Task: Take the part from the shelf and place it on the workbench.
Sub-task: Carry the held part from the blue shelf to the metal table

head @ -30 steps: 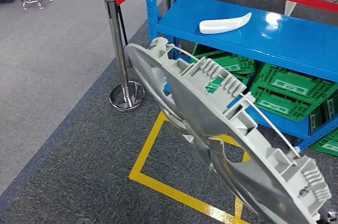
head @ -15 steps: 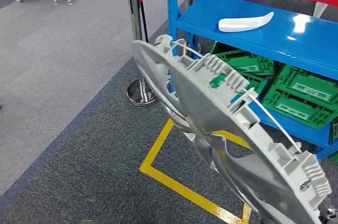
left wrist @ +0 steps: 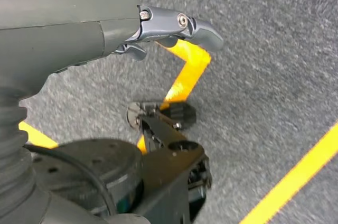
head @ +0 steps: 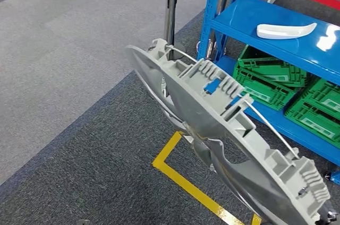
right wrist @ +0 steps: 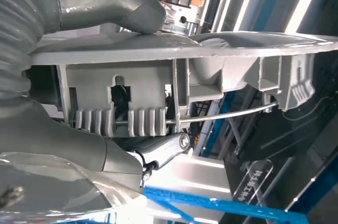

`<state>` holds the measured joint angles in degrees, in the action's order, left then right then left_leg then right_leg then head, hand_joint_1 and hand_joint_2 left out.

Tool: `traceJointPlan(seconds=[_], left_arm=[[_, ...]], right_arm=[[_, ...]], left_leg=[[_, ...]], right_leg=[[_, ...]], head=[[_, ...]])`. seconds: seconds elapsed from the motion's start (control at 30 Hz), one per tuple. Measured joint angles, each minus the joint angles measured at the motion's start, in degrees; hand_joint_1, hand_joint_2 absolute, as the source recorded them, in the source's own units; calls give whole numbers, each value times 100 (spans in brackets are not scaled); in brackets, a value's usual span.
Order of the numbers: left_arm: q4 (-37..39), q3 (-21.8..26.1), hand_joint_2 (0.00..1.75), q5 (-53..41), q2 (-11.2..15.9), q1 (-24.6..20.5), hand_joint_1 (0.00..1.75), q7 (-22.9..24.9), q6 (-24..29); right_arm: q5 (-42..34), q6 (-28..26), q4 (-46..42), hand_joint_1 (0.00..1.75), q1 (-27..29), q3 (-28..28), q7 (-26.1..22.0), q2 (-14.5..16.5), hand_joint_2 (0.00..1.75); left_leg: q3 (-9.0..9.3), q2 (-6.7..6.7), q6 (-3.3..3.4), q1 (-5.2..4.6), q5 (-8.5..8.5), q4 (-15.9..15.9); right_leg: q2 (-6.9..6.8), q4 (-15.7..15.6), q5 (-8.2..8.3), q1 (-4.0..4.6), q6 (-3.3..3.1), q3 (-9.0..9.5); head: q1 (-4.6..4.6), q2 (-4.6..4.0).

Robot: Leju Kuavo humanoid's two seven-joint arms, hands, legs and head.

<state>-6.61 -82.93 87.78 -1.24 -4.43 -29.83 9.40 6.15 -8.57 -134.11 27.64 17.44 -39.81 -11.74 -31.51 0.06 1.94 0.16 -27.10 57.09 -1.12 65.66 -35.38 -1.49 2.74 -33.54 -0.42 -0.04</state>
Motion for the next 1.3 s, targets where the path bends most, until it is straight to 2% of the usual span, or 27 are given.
traceJointPlan(seconds=[0.03, 0.07, 0.1, 0.13, 0.17, 0.2, 0.23, 0.27, 0.3, 0.37, 0.43, 0.47, 0.53, 0.57, 0.6, 0.63, 0.67, 0.73, 0.77, 0.8, 1.0, 1.1, 1.13, 1.17, 1.23, 1.27, 1.3], left_arm=[[1, 0, 175, 0, -2, -4, 0, 0, 0], [1, 0, 175, 0, -5, -2, 0, 0, -1], [1, 0, 175, 0, -8, 1, 0, 0, -1], [1, 0, 175, 0, -9, 4, 0, 0, -1], [1, 0, 175, 0, -10, 2, 0, 0, -1], [1, 0, 175, 0, -11, -2, 0, 0, -1], [1, 0, 175, 0, -12, -9, 0, 0, -1], [1, 0, 175, 0, -12, -15, 0, 0, -1], [1, 0, 175, 0, -12, -15, 0, 0, -1], [1, 0, 175, 0, -5, 0, 0, 0, -1], [2, 0, 175, 0, 3, 9, 0, 0, -1], [3, 0, 175, 0, 7, 4, 0, 0, -1], [3, 0, 175, 0, 1, -11, 0, 0, -1], [3, 0, 175, 0, -1, -10, 0, 0, -1], [3, 0, 175, 0, -3, -4, 0, 0, -1], [3, 0, 175, 0, -5, 4, 0, 0, -1], [3, 0, 175, 0, -4, 8, 0, 0, -1], [3, 0, 175, 0, 1, 3, 0, 0, -1], [3, 0, 175, 0, 4, -4, 0, 0, -1], [3, 0, 175, 0, 6, -10, 0, 0, -1], [3, 0, 175, 0, 6, -16, 0, 0, -1], [3, 0, 175, 0, 6, -6, 0, 0, -1], [3, 0, 175, 0, 7, -3, 0, 0, 1], [3, 0, 175, 0, 4, 5, 0, 0, 1], [3, 0, 175, 0, -3, 4, 0, 0, 1], [3, 0, 175, 0, -9, 3, 0, 0, -1], [3, 0, 175, 0, -10, -3, 0, 0, -1]], right_arm=[[-1, 0, 1, 175, 3, 2, 0, 0, 175], [-1, 0, 1, 175, 5, 3, 1, 0, 175], [-1, -1, 2, 175, 7, 4, 1, 0, 175], [-1, -1, 2, 175, 9, 4, 1, 0, 175], [-1, -1, 2, 175, 10, 4, 1, 0, 175], [0, -1, 2, 175, 6, 4, 1, 0, 175], [0, 0, 1, 175, 7, 4, 1, 0, 175], [0, 0, 1, 175, 9, 4, 1, 0, 175], [1, 0, 0, 175, 11, 4, 0, 0, 175], [1, 0, 0, 175, 17, 3, 2, 0, 175], [1, -1, -1, 175, 17, 1, 1, 0, 175], [0, -1, -1, 175, 18, 1, 0, 0, 175], [-2, -3, -1, 175, 20, -2, -2, 0, 175], [-2, -3, 0, 175, 21, -3, -1, 0, 175], [-2, -3, 0, 175, 22, -4, 0, 0, 175], [-1, -3, 0, 175, 22, -4, 1, 0, 175], [-1, -2, 0, 175, 22, -4, 1, 0, 175], [0, -2, 0, 175, 22, -4, -1, 0, 175], [0, -1, 0, 175, 24, -4, -1, 0, 175], [0, -1, 0, 175, 25, -4, -1, 0, 175], [0, 0, 0, 175, 26, -3, -1, 0, 175], [1, 0, 0, 175, 18, -1, -1, 0, 175], [0, -1, 0, 175, 14, 0, -1, 0, 175], [0, -1, 1, 175, 14, 2, 1, 0, 175], [-1, -2, 2, 175, 18, 5, 1, 0, 175], [-1, -2, 2, 175, 18, 7, 2, 0, 175], [-1, -1, 2, 175, 19, 7, -1, 0, 175]], left_leg=[[-14, -41, 18, -17, 8, 2], [-20, -84, 25, -36, 12, 4], [-22, -132, 29, -51, 15, 7], [-19, -186, 31, -63, 16, 13], [-15, -244, 29, -70, 14, 25], [-19, -297, 22, -78, 10, 42], [-40, -351, 10, -85, 6, 73], [-74, -396, -11, -85, 10, 100], [-111, -437, -38, -83, 19, 118], [-164, -504, -97, -68, 44, 131], [-235, -389, -165, -71, -61, 282], [-331, -284, -202, -67, -198, 503], [-672, -121, -274, -30, -570, 1262], [-823, -97, -297, -8, -691, 1597], [-903, -84, -313, 10, -720, 1783], [-869, -73, -320, 22, -633, 1730], [-726, -48, -317, 30, -456, 1456], [-308, 107, -279, 10, -115, 642], [-156, 192, -255, -11, -36, 337], [-76, 261, -237, -31, -22, 171], [-61, 285, -222, -50, -44, 121], [-100, 217, -162, -60, -33, 137], [-109, 148, -97, -54, -8, 116], [-112, 30, -35, -61, 15, 91], [-89, -229, 51, -64, 59, 51], [-95, -333, 44, -81, 53, 72], [-116, -401, 26, -83, 46, 103]], right_leg=[[61, 404, -165, 5, -9, -194], [85, 685, -235, 12, -18, -335], [96, 767, -192, 21, -31, -384], [109, 621, -39, 28, -48, -323], [144, 271, 187, 33, -69, -161], [238, -124, 368, 34, -91, 25], [331, -474, 488, 31, -107, 189], [405, -690, 538, 32, -118, 291], [449, -764, 523, 36, -125, 327], [375, -784, 541, 40, -160, 335], [261, -813, 567, 20, -214, 351], [195, -827, 574, 9, -235, 361], [60, -828, 569, 14, -255, 363], [-4, -826, 566, 17, -256, 362], [-64, -825, 563, 18, -256, 362], [-116, -824, 559, 18, -252, 367], [-165, -824, 553, 17, -245, 377], [-252, -820, 531, 30, -210, 403], [-284, -813, 519, 43, -190, 411], [-304, -807, 508, 56, -172, 414], [-318, -798, 500, 69, -157, 410], [-379, -827, 512, 62, -106, 417], [-290, -648, 384, 52, -70, 332], [-180, -238, 235, 46, -41, 113], [142, 63, 235, 35, -39, -95], [273, -93, 379, 33, -61, -58], [380, -491, 545, 25, -81, 128]], head=[[10, 0], [11, 0], [11, 0], [10, 0], [9, 0], [9, 0], [7, 0], [7, 0], [5, 0], [6, 0], [-23, 0], [-41, 0], [-70, 0], [-68, 0], [-69, 0], [-71, 0], [-71, 0], [-72, 0], [-72, 0], [-72, 0], [-72, 0], [-68, 0], [-49, 0], [-31, 0], [8, 0], [8, 0], [5, 0]])
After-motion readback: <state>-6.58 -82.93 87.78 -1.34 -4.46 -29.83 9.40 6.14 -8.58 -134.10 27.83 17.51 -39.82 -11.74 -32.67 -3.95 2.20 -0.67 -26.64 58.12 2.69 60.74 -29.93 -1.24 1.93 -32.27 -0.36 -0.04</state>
